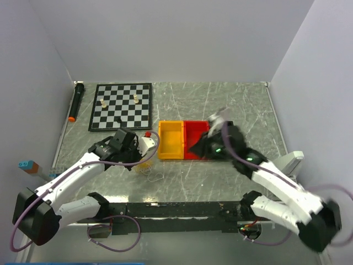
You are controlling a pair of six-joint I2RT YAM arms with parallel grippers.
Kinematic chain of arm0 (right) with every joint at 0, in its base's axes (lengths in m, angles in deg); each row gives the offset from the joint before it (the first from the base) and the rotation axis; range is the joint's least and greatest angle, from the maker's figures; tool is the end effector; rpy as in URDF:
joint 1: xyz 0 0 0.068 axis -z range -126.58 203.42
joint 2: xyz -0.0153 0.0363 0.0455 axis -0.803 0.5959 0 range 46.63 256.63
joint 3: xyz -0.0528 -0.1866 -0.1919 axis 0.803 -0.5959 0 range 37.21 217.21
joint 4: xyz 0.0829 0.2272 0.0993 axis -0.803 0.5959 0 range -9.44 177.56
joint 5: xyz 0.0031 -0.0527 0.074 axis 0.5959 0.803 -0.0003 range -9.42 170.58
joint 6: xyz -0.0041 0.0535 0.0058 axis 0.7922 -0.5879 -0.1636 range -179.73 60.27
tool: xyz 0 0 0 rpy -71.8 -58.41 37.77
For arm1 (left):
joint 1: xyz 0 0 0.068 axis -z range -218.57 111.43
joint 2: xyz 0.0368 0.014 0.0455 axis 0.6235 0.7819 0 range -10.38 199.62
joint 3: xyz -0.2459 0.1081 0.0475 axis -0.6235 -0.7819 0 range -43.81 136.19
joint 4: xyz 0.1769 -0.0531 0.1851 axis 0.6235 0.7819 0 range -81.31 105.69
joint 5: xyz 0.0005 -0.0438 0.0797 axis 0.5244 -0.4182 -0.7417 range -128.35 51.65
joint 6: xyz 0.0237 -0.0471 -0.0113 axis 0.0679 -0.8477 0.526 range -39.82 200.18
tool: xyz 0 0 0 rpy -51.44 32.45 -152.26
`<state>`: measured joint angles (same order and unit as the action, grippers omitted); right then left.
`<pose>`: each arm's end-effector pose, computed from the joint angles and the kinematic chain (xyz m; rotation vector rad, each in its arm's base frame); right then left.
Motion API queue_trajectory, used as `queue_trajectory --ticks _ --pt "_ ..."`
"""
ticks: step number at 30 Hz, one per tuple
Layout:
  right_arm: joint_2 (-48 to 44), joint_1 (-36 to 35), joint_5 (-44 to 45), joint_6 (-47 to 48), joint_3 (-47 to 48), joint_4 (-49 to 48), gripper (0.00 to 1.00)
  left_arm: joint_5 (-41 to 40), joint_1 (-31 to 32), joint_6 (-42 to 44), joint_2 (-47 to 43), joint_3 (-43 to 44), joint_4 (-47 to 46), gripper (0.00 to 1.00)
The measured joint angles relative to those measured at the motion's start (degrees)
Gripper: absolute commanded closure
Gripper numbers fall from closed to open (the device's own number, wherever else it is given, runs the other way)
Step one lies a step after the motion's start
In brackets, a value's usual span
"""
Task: Untangle the cables
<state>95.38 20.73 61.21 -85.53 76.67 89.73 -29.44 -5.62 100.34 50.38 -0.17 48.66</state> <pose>0.1615 0.1178 0.2976 -0.3639 1.9717 0.9970 0.1667 -0.1146 0.2374 1.2034 2.2756 -0.2839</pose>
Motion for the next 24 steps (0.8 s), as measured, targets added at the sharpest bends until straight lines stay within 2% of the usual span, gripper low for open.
queue_trajectory --ticks 2,4,10,17,20,24 --pt "8.24 -7.39 -1.77 0.11 -1.7 -0.09 0.53 0.31 0.0 -0.44 0.96 -0.02 0.09 0.79" --pt "13.75 -10.99 -3.32 0.39 -1.88 -0.17 0.48 0.35 0.0 -0.59 1.51 -0.02 0.13 0.76" --pt "24.52 -16.33 -4.96 4.35 0.02 -1.25 0.46 0.28 -0.2 -1.33 2.49 -0.04 0.09 0.74" --pt "29.35 -20.39 -3.13 10.38 1.51 -7.39 0.45 -0.59 -2.19 -1.31 2.47 -0.33 -0.68 0.74" --pt "29.35 -22.67 -1.09 14.05 0.39 -11.78 0.43 -0.33 -6.36 -0.11 2.54 0.46 -0.31 0.64" --pt "29.27 -23.67 -0.11 18.56 -1.33 -16.17 0.43 1.95 -12.94 2.99 3.76 4.68 1.4 0.63"
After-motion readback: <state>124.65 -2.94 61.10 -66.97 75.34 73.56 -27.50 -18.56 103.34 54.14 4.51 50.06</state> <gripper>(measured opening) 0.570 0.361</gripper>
